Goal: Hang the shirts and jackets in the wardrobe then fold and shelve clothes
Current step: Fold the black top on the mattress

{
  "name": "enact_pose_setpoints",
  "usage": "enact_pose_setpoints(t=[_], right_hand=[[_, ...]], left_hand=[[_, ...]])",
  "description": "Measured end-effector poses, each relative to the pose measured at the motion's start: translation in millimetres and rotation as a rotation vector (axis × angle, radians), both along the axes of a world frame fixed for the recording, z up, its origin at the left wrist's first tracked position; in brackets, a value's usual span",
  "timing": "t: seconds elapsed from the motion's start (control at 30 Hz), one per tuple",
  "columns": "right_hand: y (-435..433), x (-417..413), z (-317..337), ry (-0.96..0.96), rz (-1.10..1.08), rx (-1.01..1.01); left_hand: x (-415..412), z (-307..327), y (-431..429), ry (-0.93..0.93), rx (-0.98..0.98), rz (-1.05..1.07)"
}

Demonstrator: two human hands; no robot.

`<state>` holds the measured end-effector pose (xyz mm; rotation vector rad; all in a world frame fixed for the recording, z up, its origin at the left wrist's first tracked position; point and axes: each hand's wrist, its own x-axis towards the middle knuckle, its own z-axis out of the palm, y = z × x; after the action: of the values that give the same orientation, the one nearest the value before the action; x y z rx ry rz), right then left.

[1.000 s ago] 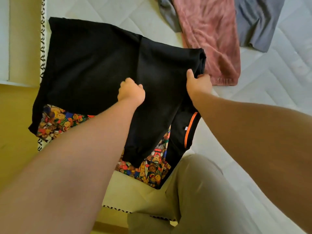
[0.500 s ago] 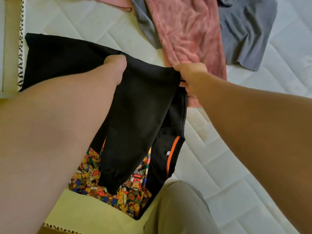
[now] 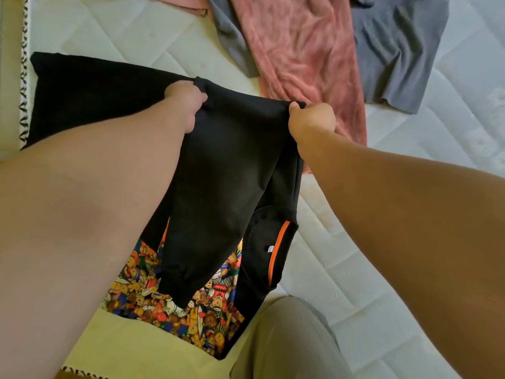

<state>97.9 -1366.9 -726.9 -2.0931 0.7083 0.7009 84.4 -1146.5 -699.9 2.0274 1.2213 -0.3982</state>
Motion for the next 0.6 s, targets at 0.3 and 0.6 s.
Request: enact_pose_setpoints(t=[0.3,0.6], right_hand=[[-3.6,-20.2,38.7,0.032,0.088,0.026],[-1.6,-19.3,70.6,0.108,-0.114,0.178]], left_hand=[[-136.9,9.8,-39.7,-0.046,0.597,-0.587],[-269.6,22.8,-111.4,0.131,0.310,-1.149]])
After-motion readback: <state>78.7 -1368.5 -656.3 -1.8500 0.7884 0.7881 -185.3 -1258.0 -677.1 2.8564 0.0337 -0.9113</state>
